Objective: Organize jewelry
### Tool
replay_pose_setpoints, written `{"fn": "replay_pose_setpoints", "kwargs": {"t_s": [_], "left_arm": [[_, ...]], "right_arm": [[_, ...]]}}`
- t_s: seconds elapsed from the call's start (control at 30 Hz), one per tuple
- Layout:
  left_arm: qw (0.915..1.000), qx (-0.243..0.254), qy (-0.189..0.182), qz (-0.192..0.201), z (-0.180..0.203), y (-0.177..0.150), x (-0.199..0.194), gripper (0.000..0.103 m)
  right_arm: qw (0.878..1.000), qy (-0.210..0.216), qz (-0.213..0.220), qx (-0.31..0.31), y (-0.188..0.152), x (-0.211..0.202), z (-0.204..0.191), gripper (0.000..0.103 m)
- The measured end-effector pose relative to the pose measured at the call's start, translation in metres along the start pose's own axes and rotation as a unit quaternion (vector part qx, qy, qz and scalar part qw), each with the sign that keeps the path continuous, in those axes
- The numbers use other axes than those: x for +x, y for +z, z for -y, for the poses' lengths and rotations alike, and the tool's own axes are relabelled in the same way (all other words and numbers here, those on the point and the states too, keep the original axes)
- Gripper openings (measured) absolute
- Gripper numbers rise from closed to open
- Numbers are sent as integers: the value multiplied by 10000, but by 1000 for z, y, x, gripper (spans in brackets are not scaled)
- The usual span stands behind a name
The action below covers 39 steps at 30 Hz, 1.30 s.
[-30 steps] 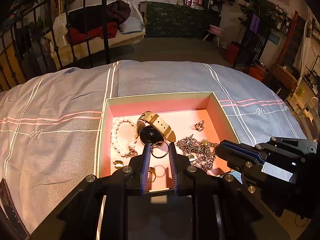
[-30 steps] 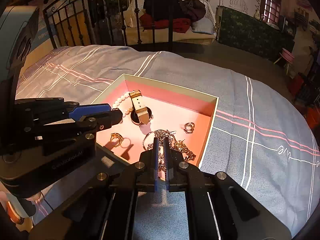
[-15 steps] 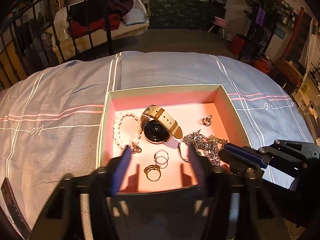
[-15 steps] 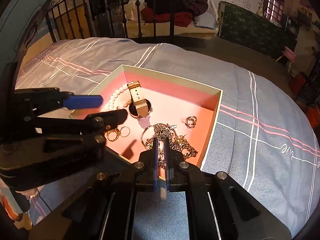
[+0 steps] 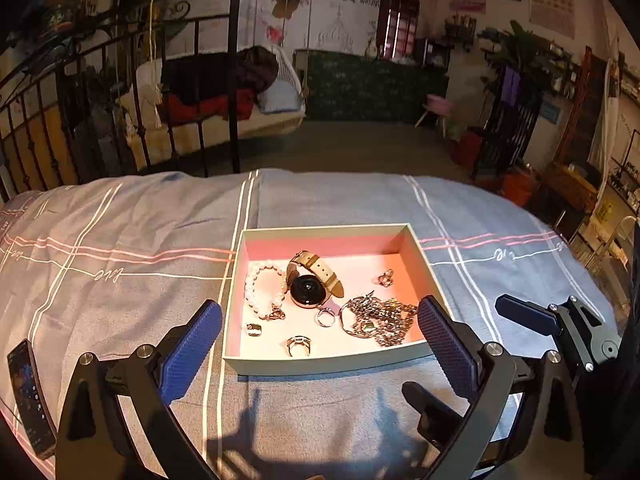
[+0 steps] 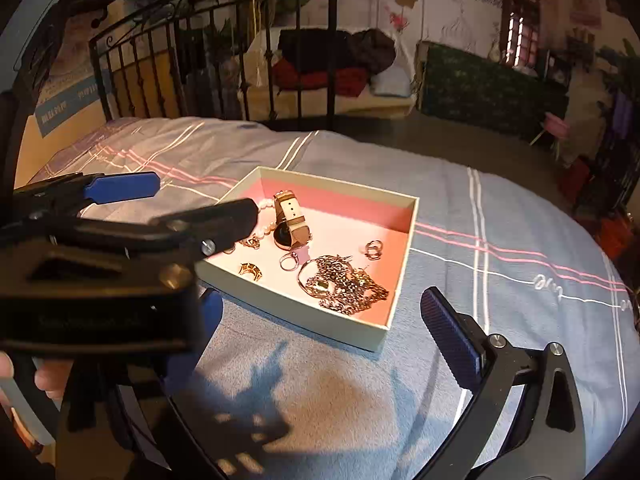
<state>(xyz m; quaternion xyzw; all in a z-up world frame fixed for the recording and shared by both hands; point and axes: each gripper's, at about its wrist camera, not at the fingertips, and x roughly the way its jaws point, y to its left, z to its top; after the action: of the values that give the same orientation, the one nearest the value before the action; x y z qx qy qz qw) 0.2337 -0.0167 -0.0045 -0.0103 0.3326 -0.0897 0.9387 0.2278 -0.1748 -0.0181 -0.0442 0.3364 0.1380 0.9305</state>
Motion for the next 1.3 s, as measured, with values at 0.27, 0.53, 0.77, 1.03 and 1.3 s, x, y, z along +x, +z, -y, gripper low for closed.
{"fn": "replay_pose_setpoints", "kwargs": {"t_s": [0.27,0.53,0.77,1.03,1.3], "left_arm": [[9977,-37,-17,678,11,-30,-80,97],[9960,-62,34,894,18,-45,-121,97],[9951,48,56,982,25,-49,-129,97],[9946,87,39,1035,27,-46,-133,97],[9947,118,54,1017,27,-47,-135,97]], "right_arm": [[9901,-550,1270,220,-43,-95,-10,98],[9809,-707,1784,333,-53,-145,-20,98],[9795,-704,1863,291,-58,-156,-24,98],[9782,-786,1891,332,-58,-158,-18,98],[9796,-775,1822,344,-57,-156,-15,98]]}}
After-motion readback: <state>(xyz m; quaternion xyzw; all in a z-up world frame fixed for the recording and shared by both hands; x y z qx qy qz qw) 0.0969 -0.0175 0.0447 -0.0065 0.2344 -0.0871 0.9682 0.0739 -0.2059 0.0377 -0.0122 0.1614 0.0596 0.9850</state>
